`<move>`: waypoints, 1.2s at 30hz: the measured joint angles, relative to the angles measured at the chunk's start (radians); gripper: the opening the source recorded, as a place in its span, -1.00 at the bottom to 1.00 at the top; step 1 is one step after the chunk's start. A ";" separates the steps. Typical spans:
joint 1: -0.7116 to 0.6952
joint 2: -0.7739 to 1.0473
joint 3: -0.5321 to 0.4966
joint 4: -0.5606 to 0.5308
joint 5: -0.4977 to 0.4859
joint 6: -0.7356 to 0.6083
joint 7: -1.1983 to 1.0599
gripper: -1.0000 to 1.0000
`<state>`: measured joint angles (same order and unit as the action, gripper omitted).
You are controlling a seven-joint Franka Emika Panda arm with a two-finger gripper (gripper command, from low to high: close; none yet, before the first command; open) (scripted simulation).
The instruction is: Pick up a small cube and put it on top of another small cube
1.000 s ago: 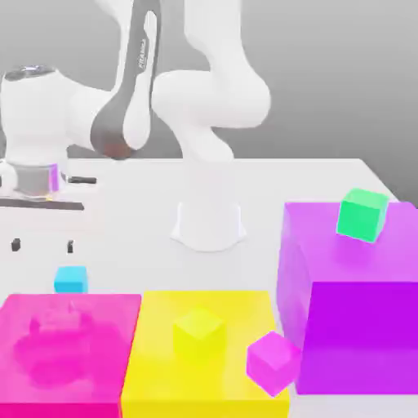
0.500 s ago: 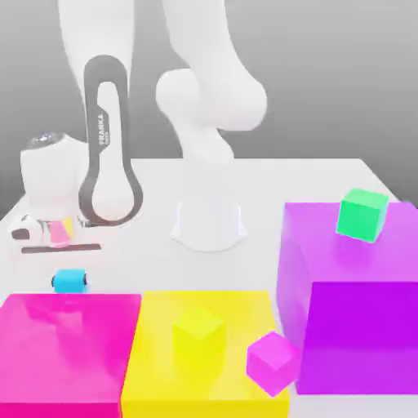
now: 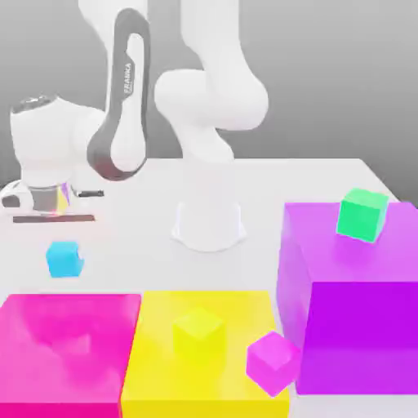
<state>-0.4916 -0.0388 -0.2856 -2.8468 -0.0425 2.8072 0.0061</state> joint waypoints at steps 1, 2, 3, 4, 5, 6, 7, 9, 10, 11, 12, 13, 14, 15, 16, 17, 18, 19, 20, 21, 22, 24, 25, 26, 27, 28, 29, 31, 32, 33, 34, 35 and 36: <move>0.012 -0.005 0.012 0.009 -0.004 -0.014 0.046 -1.00; 0.022 -0.010 0.028 0.018 -0.006 -0.028 0.091 -1.00; 0.036 -0.015 0.038 0.027 -0.008 -0.042 0.137 -1.00; 0.051 -0.020 0.049 0.036 -0.009 -0.056 0.183 -1.00; 0.065 -0.024 0.060 0.046 -0.010 -0.070 0.227 -1.00; 0.078 -0.029 0.072 0.055 -0.009 -0.084 0.271 -1.00; 0.090 -0.034 0.085 0.064 -0.008 -0.098 0.315 -1.00; 0.116 -0.043 0.109 0.082 -0.006 -0.126 0.402 -1.00; 0.127 -0.048 0.123 0.092 -0.005 -0.140 0.446 -1.00; 0.138 -0.052 0.137 0.101 -0.003 -0.154 0.488 -1.00; 0.149 -0.057 0.151 0.110 0.000 -0.168 0.531 -1.00; 0.159 -0.062 0.166 0.119 0.003 -0.182 0.573 -1.00; 0.170 -0.066 0.181 0.128 0.007 -0.195 0.615 -1.00; 0.180 -0.071 0.197 0.138 0.010 -0.209 0.657 -1.00; 0.191 -0.076 0.212 0.147 0.014 -0.223 0.698 -1.00; 0.201 -0.081 0.228 0.156 0.018 -0.237 0.740 -1.00; 0.212 -0.085 0.244 0.165 0.023 -0.251 0.781 -1.00; 0.223 -0.090 0.261 0.174 0.028 -0.265 0.822 -1.00; 0.233 -0.095 0.277 0.183 0.033 -0.279 0.863 -1.00; 0.243 -0.100 0.294 0.193 0.038 -0.293 0.903 -1.00; 0.254 -0.105 0.310 0.202 0.043 -0.307 0.944 -1.00; 0.275 -0.115 0.342 0.220 0.054 -0.334 1.025 -1.00; 0.285 -0.120 0.360 0.229 0.061 -0.348 1.064 -1.00; 0.295 -0.125 0.376 0.239 0.066 -0.362 1.104 -1.00; 0.305 -0.130 0.393 0.248 0.072 -0.375 1.144 -1.00; 0.314 -0.132 0.408 0.256 0.077 -0.385 1.181 -1.00; 0.317 -0.115 0.416 0.255 0.076 -0.368 1.203 -1.00; 0.318 -0.059 0.424 0.245 0.066 -0.301 1.225 -1.00; 0.318 -0.026 0.425 0.238 0.059 -0.261 1.233 -1.00; 0.319 0.002 0.425 0.231 0.053 -0.227 1.239 1.00; 0.320 0.002 0.425 0.231 0.053 -0.227 1.239 1.00; 0.320 0.002 0.425 0.231 0.053 -0.227 1.239 1.00; 0.320 0.002 0.425 0.231 0.053 -0.227 1.239 1.00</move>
